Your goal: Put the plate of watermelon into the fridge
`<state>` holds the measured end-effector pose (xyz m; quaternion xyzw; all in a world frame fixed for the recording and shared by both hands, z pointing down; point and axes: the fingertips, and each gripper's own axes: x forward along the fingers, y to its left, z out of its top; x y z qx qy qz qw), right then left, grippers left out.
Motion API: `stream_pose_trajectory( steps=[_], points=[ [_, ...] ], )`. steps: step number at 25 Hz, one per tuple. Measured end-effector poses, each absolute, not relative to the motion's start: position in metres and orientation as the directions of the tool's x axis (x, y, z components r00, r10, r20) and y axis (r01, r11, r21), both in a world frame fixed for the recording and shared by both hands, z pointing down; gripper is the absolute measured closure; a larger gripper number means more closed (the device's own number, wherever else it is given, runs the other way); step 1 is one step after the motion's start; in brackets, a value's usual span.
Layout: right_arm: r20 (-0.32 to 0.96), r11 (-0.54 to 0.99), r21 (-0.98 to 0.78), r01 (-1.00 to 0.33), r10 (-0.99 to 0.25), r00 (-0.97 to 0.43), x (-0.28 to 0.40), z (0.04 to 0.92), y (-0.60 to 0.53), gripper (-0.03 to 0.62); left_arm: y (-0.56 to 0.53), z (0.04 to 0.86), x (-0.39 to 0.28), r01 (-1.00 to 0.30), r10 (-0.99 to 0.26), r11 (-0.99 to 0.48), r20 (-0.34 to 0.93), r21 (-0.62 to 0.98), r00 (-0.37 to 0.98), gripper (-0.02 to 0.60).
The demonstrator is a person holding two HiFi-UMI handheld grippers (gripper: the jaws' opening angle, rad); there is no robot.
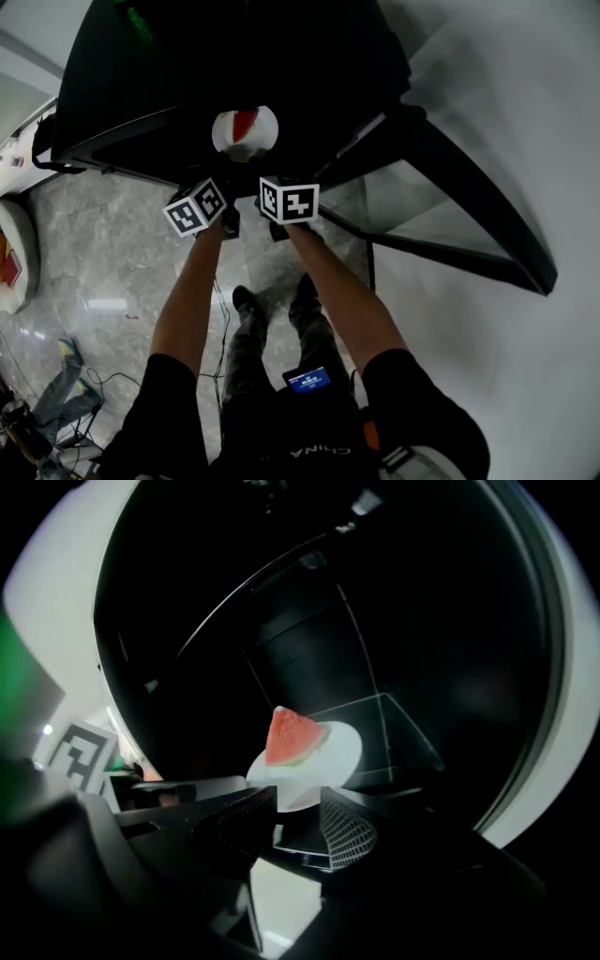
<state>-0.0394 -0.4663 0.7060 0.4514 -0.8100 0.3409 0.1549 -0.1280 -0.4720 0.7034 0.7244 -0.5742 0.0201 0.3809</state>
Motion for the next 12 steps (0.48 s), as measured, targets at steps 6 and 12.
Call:
stream_pose_trajectory(
  steps=[6, 12],
  points=[
    [0.602, 0.383, -0.323, -0.866, -0.623, -0.5, -0.035, 0.709, -0.475, 0.453, -0.466, 0.713, -0.124, -0.961, -0.759, -0.187, 0.591, 0.205, 0.274, 0.548],
    [0.619, 0.399, -0.267, -0.877, -0.627, -0.474, -0.037, 0.711, -0.483, 0.453, -0.474, 0.713, -0.125, -0.966, -0.741, -0.23, 0.622, 0.118, 0.253, 0.548]
  ],
)
